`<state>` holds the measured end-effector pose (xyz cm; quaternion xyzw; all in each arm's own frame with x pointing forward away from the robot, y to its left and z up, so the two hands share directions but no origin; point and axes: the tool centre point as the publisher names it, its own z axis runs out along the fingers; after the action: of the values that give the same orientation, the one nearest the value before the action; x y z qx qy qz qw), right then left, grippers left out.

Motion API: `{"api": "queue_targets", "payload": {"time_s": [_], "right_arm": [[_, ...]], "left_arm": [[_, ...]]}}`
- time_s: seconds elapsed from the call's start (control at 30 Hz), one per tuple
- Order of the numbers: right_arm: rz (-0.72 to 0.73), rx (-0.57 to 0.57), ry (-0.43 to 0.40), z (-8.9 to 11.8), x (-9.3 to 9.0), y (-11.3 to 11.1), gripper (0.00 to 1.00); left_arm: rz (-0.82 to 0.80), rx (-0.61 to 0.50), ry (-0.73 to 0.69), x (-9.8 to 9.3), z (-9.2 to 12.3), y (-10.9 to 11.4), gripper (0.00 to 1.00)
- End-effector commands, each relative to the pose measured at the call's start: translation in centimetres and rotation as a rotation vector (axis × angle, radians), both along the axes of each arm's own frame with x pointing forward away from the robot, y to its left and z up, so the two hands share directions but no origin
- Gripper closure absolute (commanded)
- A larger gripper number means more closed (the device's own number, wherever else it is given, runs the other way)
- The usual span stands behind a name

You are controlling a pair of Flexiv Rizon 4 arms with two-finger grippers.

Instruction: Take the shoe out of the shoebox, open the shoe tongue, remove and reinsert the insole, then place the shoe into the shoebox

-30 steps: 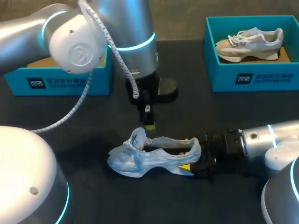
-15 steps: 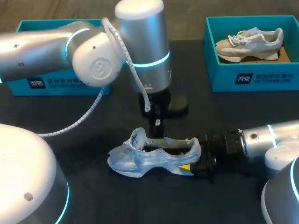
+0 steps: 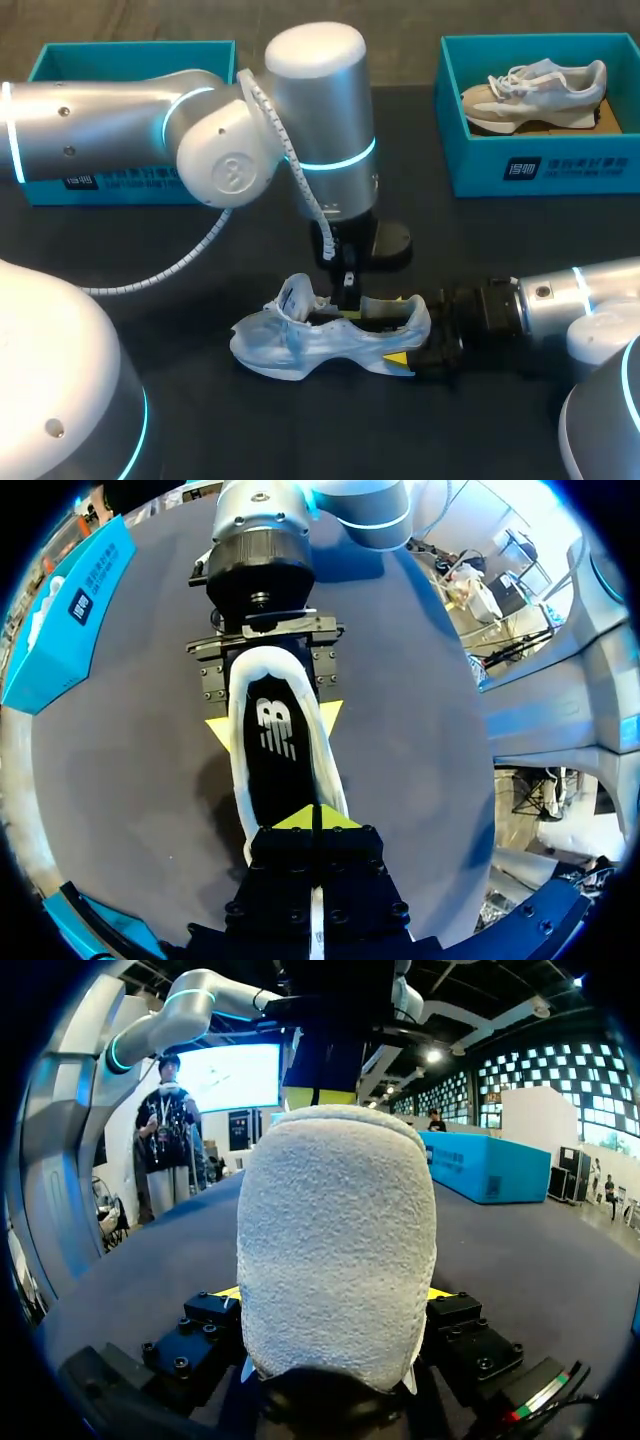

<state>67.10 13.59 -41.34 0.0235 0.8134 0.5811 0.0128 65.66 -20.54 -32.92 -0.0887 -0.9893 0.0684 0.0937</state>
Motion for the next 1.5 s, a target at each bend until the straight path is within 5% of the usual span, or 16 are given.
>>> {"api": "queue_targets", "payload": {"time_s": [0.03, 0.47, 0.87, 1.33, 1.5], "right_arm": [[-0.001, -0.004, 0.001, -0.1, -0.1, 0.0, 1.00], [-0.001, -0.004, 0.001, -0.1, -0.1, 0.0, 1.00], [-0.001, -0.004, 0.001, -0.1, -0.1, 0.0, 1.00], [-0.001, -0.004, 0.001, -0.1, -0.1, 0.0, 1.00], [-0.001, -0.004, 0.001, -0.1, -0.1, 0.0, 1.00]], "left_arm": [[0.000, 0.014, -0.003, 0.0, -1.0, -0.6, 1.00], [0.013, 0.034, 0.022, 0.3, -3.1, -0.9, 1.00], [0.011, 0.065, 0.055, -1.6, -3.9, 1.3, 1.00], [0.013, 0.078, 0.079, -2.6, -5.1, 1.3, 1.00], [0.036, 0.065, 0.052, -2.7, -5.0, 1.4, 0.59]]}}
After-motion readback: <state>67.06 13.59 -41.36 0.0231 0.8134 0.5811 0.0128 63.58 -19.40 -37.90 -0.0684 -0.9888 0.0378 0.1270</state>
